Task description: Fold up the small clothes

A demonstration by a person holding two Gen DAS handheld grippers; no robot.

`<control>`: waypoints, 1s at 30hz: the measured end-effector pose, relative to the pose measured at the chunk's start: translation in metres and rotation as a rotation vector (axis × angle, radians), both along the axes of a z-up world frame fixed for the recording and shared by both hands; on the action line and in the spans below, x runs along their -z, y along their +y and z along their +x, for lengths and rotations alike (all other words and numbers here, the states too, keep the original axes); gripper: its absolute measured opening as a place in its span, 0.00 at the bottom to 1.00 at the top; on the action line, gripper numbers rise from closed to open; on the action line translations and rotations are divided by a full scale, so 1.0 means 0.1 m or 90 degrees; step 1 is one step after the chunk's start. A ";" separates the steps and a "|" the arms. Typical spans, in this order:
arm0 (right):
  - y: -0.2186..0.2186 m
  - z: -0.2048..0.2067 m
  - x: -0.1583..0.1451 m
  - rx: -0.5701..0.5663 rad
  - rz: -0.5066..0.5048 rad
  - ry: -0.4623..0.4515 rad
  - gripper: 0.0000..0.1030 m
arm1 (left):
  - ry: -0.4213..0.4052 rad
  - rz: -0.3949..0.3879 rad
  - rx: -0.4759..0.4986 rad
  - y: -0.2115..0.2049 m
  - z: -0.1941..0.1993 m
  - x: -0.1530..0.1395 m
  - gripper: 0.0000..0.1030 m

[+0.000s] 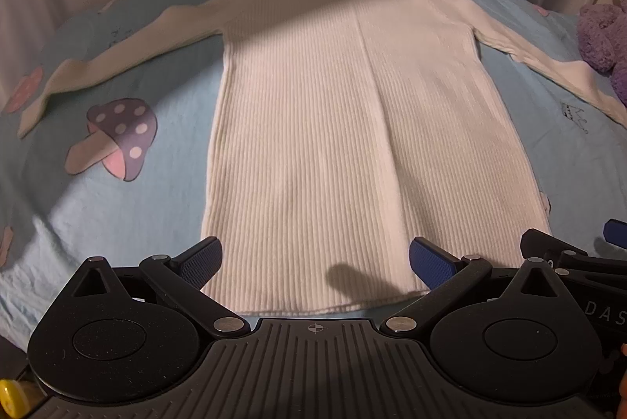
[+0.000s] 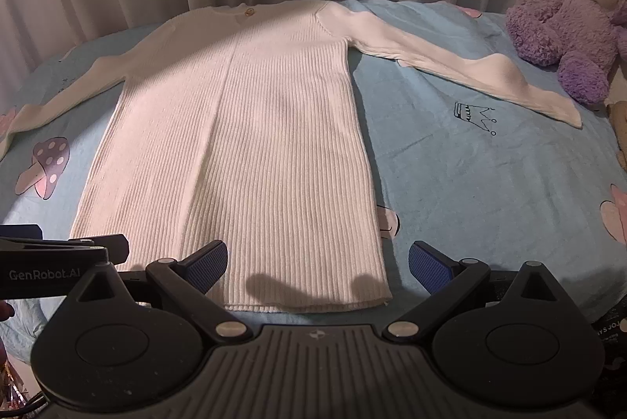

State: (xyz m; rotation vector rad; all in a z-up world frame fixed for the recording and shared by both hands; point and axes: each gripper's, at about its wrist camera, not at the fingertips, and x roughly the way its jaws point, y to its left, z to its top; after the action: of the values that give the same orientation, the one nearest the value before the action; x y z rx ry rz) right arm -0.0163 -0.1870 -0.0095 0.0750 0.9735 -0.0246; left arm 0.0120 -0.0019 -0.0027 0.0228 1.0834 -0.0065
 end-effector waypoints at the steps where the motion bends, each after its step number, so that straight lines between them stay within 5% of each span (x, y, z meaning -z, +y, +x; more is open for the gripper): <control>1: 0.00 0.00 0.01 -0.001 0.001 0.000 0.96 | 0.000 0.000 0.000 0.00 0.00 0.00 1.00; 19: -0.04 0.05 0.04 -0.006 0.028 0.005 0.96 | 0.011 -0.005 0.000 -0.02 0.05 0.05 1.00; 23: -0.12 0.09 0.06 -0.010 0.076 -0.007 0.96 | 0.014 -0.032 0.003 0.00 0.09 0.07 1.00; 26: -0.40 0.15 0.06 0.011 0.162 -0.072 0.96 | 0.013 -0.075 0.002 0.03 0.14 0.09 1.00; 30: -1.13 0.26 0.08 0.130 0.272 -0.271 0.96 | 0.025 -0.107 -0.034 0.12 0.27 0.20 1.00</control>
State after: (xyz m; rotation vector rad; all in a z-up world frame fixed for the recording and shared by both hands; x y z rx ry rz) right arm 0.0093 -0.3004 -0.0178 0.5526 0.5292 0.0118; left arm 0.0389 0.0101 -0.0230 -0.1577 1.1192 -0.0507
